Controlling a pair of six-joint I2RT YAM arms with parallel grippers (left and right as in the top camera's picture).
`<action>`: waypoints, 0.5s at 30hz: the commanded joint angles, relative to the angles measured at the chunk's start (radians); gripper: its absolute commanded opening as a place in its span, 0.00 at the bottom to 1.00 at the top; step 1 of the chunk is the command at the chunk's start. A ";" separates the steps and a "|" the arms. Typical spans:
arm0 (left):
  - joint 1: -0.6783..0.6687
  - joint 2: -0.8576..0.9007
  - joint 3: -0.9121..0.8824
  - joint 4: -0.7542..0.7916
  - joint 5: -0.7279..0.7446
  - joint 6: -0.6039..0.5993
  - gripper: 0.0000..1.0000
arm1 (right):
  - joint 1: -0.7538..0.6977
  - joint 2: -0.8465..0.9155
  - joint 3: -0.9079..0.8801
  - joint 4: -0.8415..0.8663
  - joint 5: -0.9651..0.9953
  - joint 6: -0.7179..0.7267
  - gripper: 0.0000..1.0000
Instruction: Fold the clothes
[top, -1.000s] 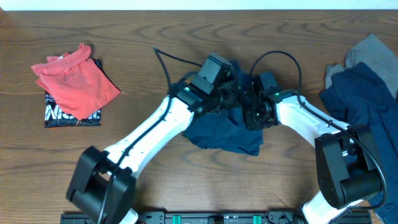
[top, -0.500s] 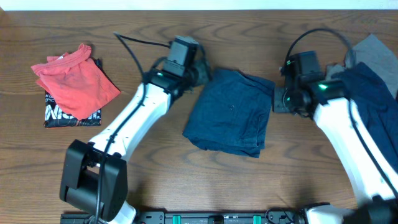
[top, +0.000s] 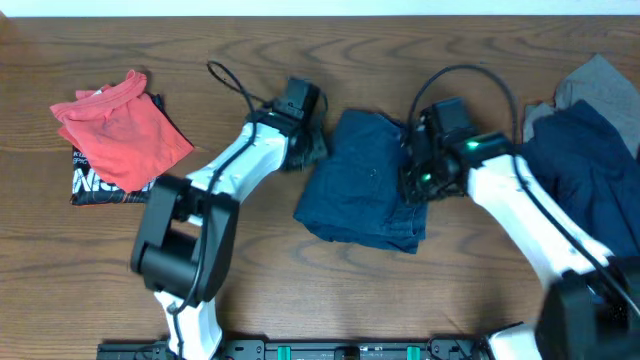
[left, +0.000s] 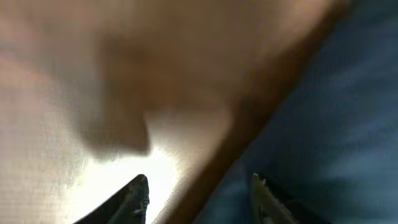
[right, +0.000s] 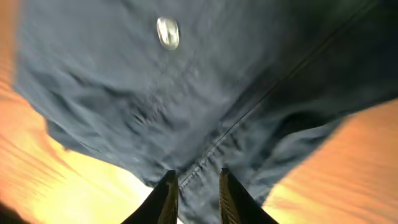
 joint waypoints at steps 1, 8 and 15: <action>-0.009 0.024 0.015 -0.077 0.069 0.011 0.48 | 0.016 0.072 -0.036 0.001 -0.035 -0.018 0.21; -0.061 0.035 0.015 -0.340 0.122 0.004 0.34 | -0.039 0.200 -0.060 0.008 0.242 0.109 0.21; -0.136 0.019 0.015 -0.504 0.186 -0.045 0.29 | -0.160 0.218 -0.045 0.309 0.448 0.118 0.38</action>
